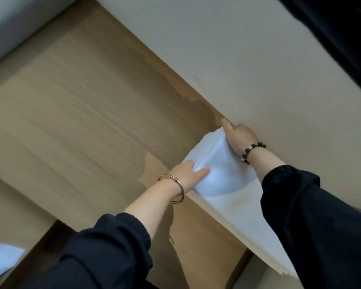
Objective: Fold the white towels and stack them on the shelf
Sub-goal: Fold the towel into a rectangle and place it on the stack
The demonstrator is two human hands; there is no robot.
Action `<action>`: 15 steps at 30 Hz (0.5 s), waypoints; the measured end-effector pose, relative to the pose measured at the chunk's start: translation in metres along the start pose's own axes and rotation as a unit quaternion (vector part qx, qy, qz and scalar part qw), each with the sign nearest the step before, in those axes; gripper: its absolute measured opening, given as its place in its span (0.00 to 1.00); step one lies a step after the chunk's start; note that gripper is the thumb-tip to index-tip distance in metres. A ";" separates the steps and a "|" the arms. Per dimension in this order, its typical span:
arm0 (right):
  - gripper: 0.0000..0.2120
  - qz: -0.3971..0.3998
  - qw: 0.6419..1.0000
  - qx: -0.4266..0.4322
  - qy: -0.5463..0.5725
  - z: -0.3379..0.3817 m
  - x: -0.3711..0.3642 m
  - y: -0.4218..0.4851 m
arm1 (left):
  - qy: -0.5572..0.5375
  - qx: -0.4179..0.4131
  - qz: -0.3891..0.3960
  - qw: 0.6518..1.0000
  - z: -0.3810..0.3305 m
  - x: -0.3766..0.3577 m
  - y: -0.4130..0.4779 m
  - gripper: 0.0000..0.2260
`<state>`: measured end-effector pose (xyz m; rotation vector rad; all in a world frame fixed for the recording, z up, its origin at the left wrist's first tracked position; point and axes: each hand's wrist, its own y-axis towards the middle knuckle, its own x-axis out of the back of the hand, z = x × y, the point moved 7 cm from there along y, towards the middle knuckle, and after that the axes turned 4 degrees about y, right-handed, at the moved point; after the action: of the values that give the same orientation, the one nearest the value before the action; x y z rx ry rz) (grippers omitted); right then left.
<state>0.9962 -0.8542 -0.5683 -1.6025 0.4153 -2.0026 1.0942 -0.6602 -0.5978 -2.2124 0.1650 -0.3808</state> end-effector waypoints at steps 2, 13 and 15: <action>0.33 -0.016 1.000 0.005 -0.016 -0.001 0.006 -0.004 | 0.009 -0.015 -0.005 1.000 -0.008 -0.005 0.002 0.19; 0.30 -0.107 0.994 0.005 -0.036 -0.003 0.003 -0.010 | 0.038 0.002 0.016 0.999 -0.007 -0.007 0.006 0.25; 0.29 -0.127 0.991 0.008 -0.031 -0.003 0.001 -0.009 | 0.065 0.009 0.008 0.998 -0.008 -0.005 0.005 0.26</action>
<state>0.9911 -0.8473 -0.5635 -1.7771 0.1780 -2.1255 1.0870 -0.6678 -0.5986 -2.1676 0.2469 -0.5152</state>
